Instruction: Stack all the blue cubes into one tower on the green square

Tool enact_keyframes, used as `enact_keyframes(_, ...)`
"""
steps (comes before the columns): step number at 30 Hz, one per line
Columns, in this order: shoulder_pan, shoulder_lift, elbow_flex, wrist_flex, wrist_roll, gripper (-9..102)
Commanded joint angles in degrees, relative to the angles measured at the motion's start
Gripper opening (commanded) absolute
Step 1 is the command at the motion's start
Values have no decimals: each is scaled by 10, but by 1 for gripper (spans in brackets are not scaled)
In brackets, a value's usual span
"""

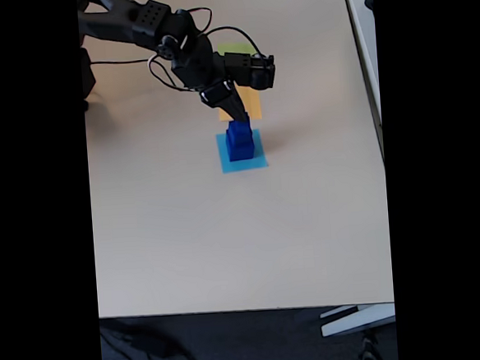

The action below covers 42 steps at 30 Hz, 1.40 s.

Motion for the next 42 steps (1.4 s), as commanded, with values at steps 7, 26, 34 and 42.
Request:
enact_keyframes(7,4,9,-5,-11,-4,6)
enact_keyframes(26,-7,25,-3,-18,-21,2)
enact_keyframes(34,-28,51,-6,-20,-31,2)
enact_keyframes(42,-61,75,14,-11,-3,1)
